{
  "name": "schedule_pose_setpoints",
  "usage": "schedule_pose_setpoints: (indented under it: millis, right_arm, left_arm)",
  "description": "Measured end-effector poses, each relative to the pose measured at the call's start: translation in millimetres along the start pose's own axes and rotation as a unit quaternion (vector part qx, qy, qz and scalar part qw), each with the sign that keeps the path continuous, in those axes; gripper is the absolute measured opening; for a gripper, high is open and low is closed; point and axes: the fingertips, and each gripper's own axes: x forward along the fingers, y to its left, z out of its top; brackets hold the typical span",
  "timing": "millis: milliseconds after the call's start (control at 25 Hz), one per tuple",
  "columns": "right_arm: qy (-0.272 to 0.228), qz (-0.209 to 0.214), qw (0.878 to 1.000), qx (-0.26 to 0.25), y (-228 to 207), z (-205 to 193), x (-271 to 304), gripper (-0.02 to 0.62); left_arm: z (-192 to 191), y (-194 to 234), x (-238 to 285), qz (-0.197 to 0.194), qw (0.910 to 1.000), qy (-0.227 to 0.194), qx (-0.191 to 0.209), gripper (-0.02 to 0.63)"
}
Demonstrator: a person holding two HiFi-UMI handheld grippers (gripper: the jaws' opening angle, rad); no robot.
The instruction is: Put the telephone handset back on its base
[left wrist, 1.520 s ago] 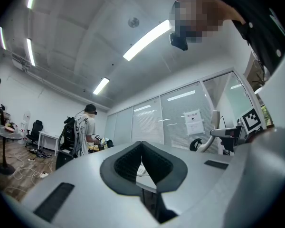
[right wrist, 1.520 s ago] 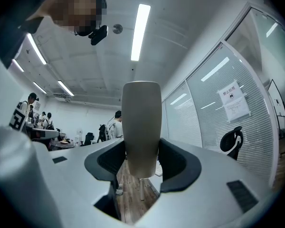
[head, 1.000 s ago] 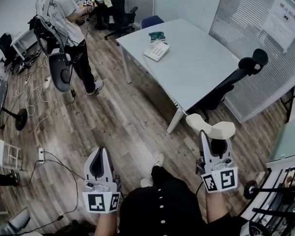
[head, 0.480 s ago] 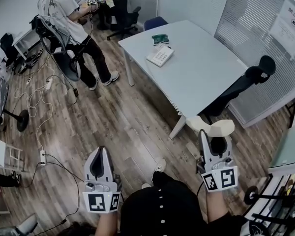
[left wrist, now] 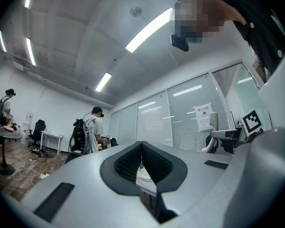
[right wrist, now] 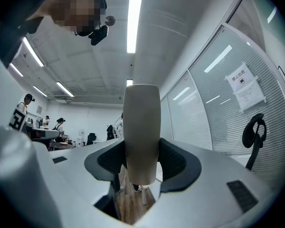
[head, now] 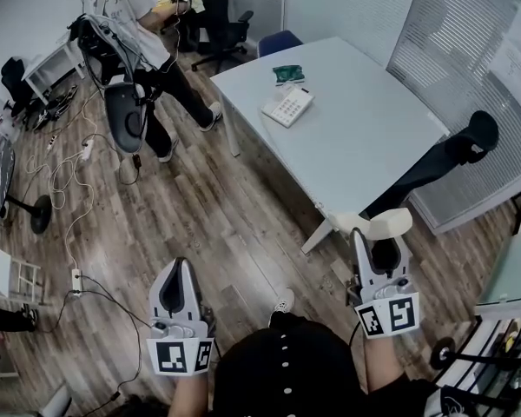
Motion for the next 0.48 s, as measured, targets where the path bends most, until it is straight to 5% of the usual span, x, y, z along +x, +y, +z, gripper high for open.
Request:
schedule_pose_setpoints:
  millis: [480]
  right_arm:
    - [-0.001,0.013,1.0,0.004,-28,-10,50,0.235]
  left_arm:
    - [-10,-1,51,0.009,1.0,-0.002,0.004,0.015]
